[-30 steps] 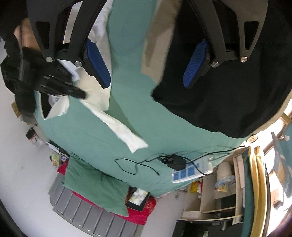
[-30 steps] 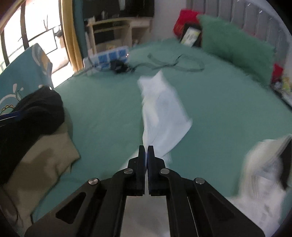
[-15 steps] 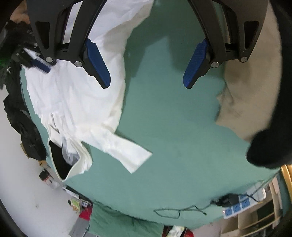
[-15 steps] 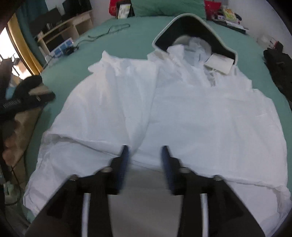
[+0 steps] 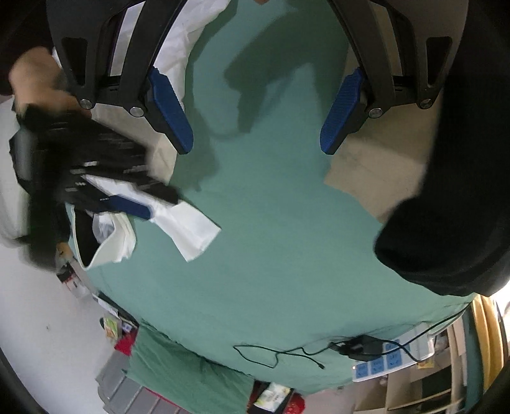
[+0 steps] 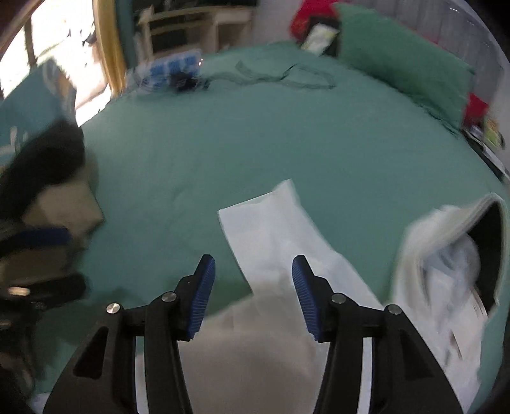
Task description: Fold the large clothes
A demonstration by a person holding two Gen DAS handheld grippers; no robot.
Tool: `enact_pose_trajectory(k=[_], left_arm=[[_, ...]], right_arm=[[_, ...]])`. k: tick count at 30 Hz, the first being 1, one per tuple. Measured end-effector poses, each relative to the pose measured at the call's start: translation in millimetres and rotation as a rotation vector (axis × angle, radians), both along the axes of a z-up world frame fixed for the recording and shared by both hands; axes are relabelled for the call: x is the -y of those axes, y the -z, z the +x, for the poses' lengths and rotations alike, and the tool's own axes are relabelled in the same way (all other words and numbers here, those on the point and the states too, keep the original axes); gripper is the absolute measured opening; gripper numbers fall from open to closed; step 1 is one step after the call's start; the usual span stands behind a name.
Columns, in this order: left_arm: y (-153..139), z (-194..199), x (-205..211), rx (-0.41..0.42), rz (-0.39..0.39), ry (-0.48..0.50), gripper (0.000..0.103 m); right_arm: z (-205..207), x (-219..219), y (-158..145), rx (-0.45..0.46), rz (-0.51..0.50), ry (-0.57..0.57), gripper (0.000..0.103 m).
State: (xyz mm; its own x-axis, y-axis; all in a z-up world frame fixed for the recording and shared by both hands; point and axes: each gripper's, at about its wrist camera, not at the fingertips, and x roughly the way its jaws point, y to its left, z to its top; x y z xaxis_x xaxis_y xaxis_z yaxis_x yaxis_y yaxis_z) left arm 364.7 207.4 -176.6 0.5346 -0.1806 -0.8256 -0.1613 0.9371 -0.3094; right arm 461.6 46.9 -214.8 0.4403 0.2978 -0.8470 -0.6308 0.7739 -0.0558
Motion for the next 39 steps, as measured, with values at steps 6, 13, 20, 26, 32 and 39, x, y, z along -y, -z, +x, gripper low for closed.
enact_pose_trajectory(k=[6,13,20,26,32,39], left_arm=[[-3.3,1.6,2.1,0.004,-0.05,0.014,0.085],[4.6,5.6,28.4,-0.016,-0.077,0.085,0.085],[5.2,5.0,89.9,0.003,-0.035,0.23,0.079],[23.9,8.9,135.7,-0.038,0.113,0.308,0.03],[31.7,11.5,128.3,-0.028,0.239,0.257,0.009],[31.9,14.9,93.6,-0.074,0.12,0.149,0.01]], right_arm=[[13.6,5.7,14.3,-0.015,-0.001,0.005,0.003],[-21.7,96.3,-86.6,0.222,0.102,0.108,0.003],[-88.9,253.0,-156.3,0.345,0.21,0.347,0.003],[-124.8,354.3,-116.4,0.25,0.277,0.53,0.003],[-126.7,415.2,-38.6,0.011,0.362,0.723,0.006],[-154.9,453.7,0.7,-0.138,0.331,0.862,0.023]])
